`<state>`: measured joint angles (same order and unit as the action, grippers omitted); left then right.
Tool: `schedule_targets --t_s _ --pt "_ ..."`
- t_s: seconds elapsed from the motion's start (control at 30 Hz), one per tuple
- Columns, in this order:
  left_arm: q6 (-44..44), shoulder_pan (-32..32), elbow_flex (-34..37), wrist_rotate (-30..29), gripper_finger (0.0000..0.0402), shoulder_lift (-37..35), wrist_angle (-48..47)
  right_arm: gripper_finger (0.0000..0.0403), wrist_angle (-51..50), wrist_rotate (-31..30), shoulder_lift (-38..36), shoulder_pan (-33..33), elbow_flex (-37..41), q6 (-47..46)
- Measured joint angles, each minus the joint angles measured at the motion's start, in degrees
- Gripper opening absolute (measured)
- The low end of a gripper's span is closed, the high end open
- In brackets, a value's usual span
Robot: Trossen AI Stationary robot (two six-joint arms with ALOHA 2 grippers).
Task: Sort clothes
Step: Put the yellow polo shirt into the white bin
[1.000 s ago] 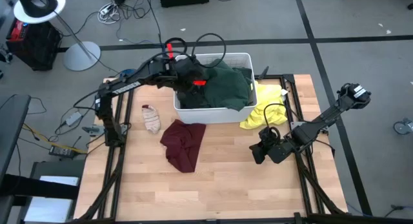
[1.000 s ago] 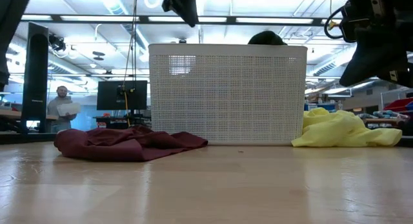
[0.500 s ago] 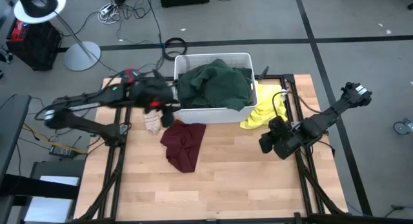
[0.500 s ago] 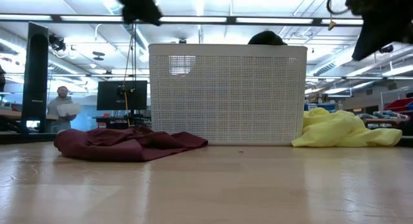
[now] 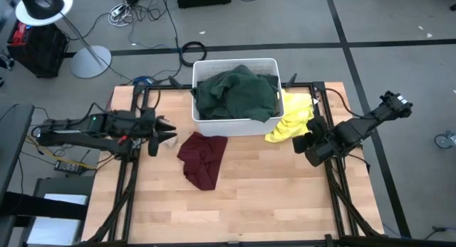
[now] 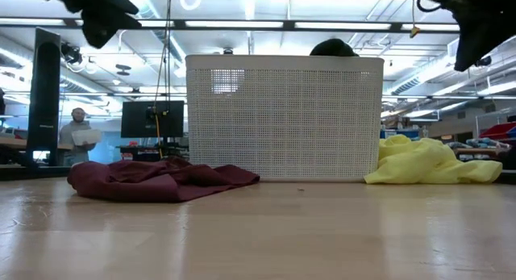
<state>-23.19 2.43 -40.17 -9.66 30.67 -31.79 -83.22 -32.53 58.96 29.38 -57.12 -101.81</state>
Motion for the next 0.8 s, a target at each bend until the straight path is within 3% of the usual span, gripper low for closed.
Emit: schedule_targets --t_s 0.17,0.33,0.47,0.8 --pt "-1.08 4.45 3.13 -2.93 0.0137 -2.29 1.02 0.0022 -5.44 0.07 0.00 -5.20 0.00 -6.76" --pt "1.10 5.99 3.35 -4.68 0.0137 -2.27 0.78 0.0044 -5.20 3.26 -0.78 -12.21 1.48 -2.26" --pt "2.02 5.99 3.35 -4.71 0.0137 -2.25 0.75 0.0068 -1.41 5.57 -4.00 -18.95 4.14 7.51" --pt "2.08 5.95 3.35 -5.52 0.0137 -2.25 1.28 0.0094 14.57 15.69 -17.53 -41.61 15.78 43.12"
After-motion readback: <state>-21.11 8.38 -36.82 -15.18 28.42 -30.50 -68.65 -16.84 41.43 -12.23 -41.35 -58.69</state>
